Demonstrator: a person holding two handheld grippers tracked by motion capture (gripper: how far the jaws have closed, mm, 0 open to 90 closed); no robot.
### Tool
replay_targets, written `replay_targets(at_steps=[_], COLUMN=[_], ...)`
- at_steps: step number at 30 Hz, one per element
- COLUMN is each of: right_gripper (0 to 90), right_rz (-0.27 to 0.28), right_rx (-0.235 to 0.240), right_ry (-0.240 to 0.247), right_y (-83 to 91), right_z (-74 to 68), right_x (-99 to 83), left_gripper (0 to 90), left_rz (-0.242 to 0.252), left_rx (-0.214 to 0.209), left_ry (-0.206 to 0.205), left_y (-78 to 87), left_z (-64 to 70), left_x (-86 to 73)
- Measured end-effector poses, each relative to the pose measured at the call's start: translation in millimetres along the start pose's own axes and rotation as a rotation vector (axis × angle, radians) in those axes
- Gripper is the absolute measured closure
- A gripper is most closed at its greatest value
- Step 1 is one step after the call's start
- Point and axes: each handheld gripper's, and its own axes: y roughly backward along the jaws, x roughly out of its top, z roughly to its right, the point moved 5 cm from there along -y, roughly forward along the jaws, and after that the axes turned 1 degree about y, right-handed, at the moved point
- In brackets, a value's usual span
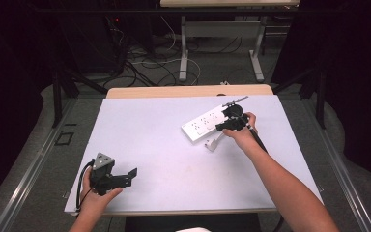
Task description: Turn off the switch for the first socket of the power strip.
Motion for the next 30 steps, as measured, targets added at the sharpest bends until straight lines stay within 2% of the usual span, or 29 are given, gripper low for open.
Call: replay_targets(at_steps=[3,7,10,14,17,18,19,20,30], right_gripper=[47.3,44.8,43.4,38.1,33.2,31.9,30.6,29.2,15.6], right_rz=[0.021,0.012,0.017,0.026,0.040,0.054,0.054,0.061,0.093], right_rx=[0.010,0.037,0.025,0.017,0.021,0.027,0.033,0.035,0.048], right_ry=[0.013,0.007,0.006,0.033,0.036,0.057,0.046,0.060,0.018], right_y=[4.3,10.1,13.4,19.2,23.7,24.6,26.8,27.7,44.9], right_z=[-2.8,-8.5,-11.7,-15.7,-20.5,-20.7,-22.5,-22.7,-26.3], right_x=[-3.6,-11.3,-17.0,-24.5,-29.6,-31.1,-33.2,-35.0,-55.1], left_gripper=[4.1,4.2,4.2,4.2,4.2,4.1,4.2,4.2,4.1], left_rz=[0.002,-0.002,-0.002,-0.002,-0.002,-0.001,-0.001,0.001,0.005], left_rx=[0.000,0.000,0.001,0.000,0.000,0.000,0.000,0.000,0.001], left_ry=[0.005,0.000,0.000,0.000,0.001,0.001,0.002,0.000,0.006], left_y=[-0.5,-0.1,-0.1,-0.1,-0.1,-0.1,-0.1,-0.2,-1.4], left_z=[0.2,0.1,0.1,0.2,0.2,0.2,0.2,0.1,1.5], left_x=[-0.1,-0.2,-0.1,-0.2,-0.1,-0.1,-0.1,0.0,0.2])
